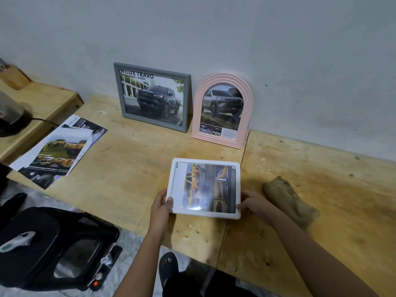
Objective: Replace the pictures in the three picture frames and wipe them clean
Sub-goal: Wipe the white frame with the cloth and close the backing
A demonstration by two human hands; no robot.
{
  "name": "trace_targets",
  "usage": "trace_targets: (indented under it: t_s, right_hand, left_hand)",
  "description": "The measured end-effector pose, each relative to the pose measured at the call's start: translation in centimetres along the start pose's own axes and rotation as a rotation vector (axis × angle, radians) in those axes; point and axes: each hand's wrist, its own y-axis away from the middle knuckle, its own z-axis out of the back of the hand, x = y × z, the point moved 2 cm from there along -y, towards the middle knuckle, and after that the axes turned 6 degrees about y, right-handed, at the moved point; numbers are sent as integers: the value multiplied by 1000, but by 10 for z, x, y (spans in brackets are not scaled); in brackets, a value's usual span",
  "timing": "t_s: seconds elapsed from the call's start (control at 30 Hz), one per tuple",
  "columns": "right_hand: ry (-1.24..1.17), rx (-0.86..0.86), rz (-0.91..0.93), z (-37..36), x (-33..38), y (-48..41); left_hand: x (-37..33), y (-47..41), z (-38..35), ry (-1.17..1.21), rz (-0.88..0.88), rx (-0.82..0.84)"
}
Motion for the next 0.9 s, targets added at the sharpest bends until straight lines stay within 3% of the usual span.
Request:
trace_targets:
  t_s: [0.1,0.2,0.33,0.5,0.63,0.77,0.9]
  right_hand:
    - [-21,1,82,6,3,6]
    - [-78,-38,206,17,16,14]
    - [-138,-176,403,29,39,29]
    - [-1,-415,640,36,56,46]
    - [23,-627,698,50,54,56]
    - [-63,-464,765,68,54,73]
    - [-48,-338,576,93,45,73]
  left_hand:
    - [-5,-6,0,264,115,30]
    - [-24,-14,-10,520,104,83]
    - [-62,-20,-36,820,189,46]
    - [-88,-25,-58,959,284,44]
    - [-101,-23,-73,978,280,36]
    - [-117,-27,-92,1018,225,216]
    - [-132,-29,-111,991,199,372]
